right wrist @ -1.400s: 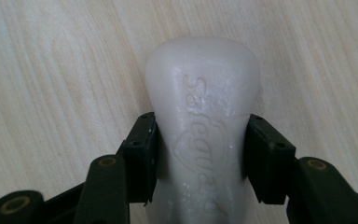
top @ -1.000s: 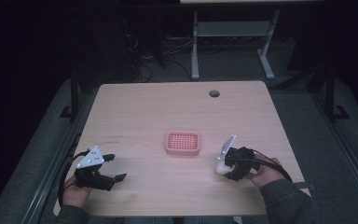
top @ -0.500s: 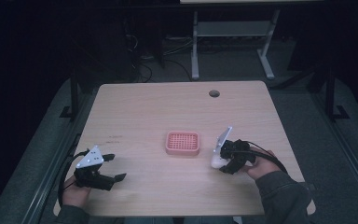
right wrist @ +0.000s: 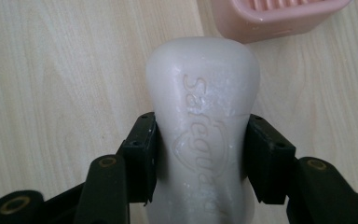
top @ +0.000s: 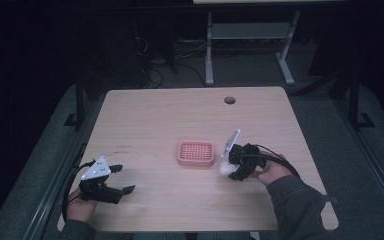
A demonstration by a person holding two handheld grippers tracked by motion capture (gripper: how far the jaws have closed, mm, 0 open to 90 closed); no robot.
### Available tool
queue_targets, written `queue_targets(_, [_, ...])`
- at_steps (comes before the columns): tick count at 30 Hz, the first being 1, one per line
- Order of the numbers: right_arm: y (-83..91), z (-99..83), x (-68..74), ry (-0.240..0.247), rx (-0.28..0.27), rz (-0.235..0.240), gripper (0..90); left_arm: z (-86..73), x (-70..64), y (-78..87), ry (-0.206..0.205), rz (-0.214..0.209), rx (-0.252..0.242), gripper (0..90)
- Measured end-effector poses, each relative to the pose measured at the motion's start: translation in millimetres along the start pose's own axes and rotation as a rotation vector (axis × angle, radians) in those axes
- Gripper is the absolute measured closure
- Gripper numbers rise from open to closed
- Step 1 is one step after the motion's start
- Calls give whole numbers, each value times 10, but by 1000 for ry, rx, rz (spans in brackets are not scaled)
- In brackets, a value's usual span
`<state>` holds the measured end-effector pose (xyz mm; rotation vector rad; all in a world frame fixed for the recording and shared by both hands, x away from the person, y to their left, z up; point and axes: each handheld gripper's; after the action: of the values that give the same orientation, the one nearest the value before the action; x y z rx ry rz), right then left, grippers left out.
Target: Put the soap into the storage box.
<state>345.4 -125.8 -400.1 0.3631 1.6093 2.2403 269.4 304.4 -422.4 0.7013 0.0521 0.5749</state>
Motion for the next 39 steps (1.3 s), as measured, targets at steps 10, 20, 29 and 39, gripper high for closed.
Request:
queue_targets(10, [-42,161,-36,17,-4,14,492,6,-4,3,5,-2,-6,148])
queue_targets(20, [-56,313,-75,32,-12,26,492,9,-4,6,5,-2,-6,148])
queue_targets(29, [-50,462,-90,49,-15,28,492,8,-2,10,6,-2,-11,148])
queue_targets(39, [-80,602,-144,55,-11,36,492,4,2,15,9,1,-13,148])
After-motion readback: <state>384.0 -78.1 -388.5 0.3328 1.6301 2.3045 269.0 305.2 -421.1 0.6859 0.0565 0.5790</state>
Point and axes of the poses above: each handheld gripper's, and its own axes: y roughly backward along the jaws, z roughly out of its top, x roughly to its left, and after that the axes turned 9 degrees about -y, right-handed
